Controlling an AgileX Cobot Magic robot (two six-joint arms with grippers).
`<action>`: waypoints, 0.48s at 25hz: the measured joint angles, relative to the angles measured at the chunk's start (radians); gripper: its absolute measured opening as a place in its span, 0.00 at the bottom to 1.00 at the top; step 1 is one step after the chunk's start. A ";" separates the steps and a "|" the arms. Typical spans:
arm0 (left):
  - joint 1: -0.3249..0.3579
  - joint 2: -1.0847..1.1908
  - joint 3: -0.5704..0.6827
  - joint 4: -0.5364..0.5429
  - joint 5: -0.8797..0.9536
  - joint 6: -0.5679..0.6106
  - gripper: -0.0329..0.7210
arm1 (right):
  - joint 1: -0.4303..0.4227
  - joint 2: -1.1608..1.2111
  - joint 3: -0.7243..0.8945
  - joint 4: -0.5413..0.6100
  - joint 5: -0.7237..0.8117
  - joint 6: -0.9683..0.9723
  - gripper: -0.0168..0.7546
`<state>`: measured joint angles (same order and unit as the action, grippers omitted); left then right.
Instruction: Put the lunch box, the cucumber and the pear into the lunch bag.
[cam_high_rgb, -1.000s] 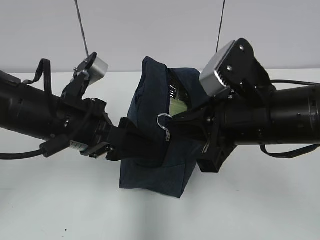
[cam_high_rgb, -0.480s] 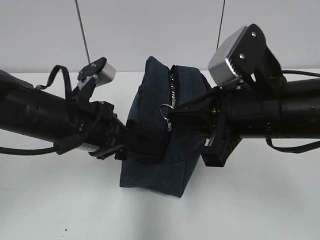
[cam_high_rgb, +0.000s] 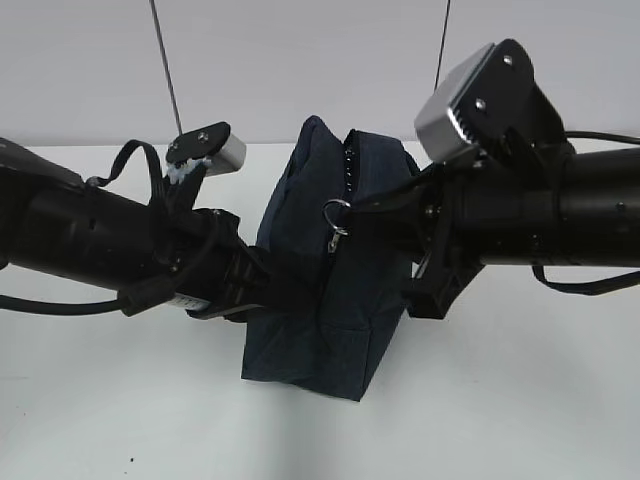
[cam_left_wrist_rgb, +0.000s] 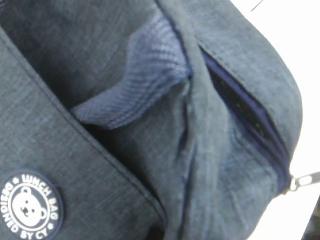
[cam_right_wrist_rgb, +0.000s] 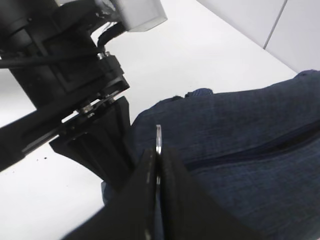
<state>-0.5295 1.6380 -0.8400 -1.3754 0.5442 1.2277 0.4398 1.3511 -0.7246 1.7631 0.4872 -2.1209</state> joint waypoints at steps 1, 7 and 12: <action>0.000 0.000 0.000 0.001 -0.001 0.000 0.04 | 0.000 0.000 -0.006 0.000 -0.005 -0.004 0.03; 0.000 0.000 -0.001 0.007 0.000 0.000 0.04 | 0.000 0.012 -0.043 0.000 -0.040 -0.015 0.03; 0.000 0.000 0.007 0.012 0.003 0.000 0.04 | 0.000 0.058 -0.079 0.005 -0.058 -0.017 0.03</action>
<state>-0.5295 1.6380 -0.8328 -1.3631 0.5476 1.2277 0.4398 1.4087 -0.8037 1.7685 0.4294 -2.1377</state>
